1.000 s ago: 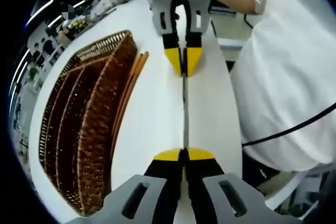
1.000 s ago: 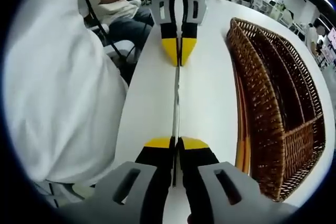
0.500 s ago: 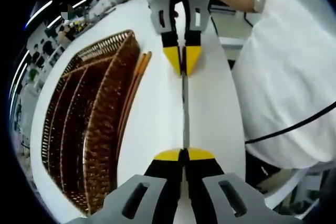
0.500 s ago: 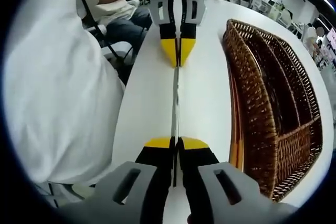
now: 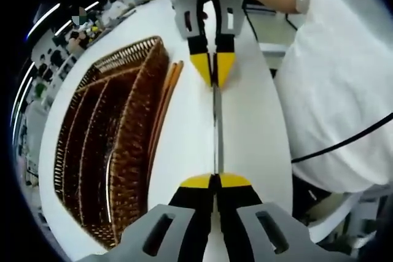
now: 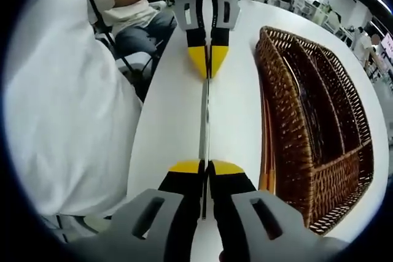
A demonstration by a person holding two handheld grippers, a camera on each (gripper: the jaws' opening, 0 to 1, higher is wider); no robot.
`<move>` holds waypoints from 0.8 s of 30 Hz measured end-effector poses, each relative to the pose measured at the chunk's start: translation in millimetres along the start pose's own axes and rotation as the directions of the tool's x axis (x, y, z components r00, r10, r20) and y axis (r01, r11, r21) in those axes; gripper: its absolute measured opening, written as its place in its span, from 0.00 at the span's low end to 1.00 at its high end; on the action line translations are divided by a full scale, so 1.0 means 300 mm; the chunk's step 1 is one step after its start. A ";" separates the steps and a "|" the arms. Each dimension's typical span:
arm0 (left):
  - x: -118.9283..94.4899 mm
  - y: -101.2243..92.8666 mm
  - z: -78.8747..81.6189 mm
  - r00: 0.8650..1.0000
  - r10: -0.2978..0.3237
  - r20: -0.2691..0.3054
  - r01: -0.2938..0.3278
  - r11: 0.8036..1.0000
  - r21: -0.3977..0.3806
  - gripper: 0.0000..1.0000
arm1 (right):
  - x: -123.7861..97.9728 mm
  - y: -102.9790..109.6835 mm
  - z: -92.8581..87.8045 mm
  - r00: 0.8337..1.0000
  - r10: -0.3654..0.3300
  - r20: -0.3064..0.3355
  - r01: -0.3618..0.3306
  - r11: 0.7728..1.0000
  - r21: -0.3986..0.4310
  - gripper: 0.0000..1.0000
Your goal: Arrange the knives, forks, and spoons in their matching storage slots by inserting each utensil handle-first until every utensil is classified and aligned in the correct compartment
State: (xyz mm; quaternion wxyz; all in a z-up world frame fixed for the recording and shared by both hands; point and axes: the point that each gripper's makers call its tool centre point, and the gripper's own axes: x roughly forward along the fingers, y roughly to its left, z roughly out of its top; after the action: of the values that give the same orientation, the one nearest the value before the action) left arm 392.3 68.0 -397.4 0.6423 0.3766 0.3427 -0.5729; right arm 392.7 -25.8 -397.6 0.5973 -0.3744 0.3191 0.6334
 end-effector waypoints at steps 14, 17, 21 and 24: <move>-0.052 0.048 -0.007 1.000 0.021 -0.001 -0.021 1.000 0.011 0.01 | -0.015 -0.041 0.049 1.000 -0.010 0.010 0.010 1.000 -0.007 0.04; -0.057 0.054 -0.010 1.000 0.021 -0.002 -0.021 1.000 0.014 0.01 | -0.016 -0.047 0.054 1.000 -0.009 0.010 0.009 1.000 -0.004 0.04; -0.072 0.065 -0.012 1.000 0.021 0.000 -0.021 1.000 0.018 0.01 | -0.021 -0.056 0.064 1.000 -0.012 0.010 0.012 1.000 -0.005 0.04; -0.078 0.073 -0.014 1.000 0.023 -0.001 -0.023 1.000 0.019 0.01 | -0.023 -0.067 0.073 1.000 -0.016 0.010 0.016 1.000 -0.005 0.03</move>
State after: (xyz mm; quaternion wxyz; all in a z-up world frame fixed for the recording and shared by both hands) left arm 411.5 84.3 -376.9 0.6450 0.3872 0.3331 -0.5685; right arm 410.7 -9.1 -379.5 0.6030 -0.3752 0.3116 0.6313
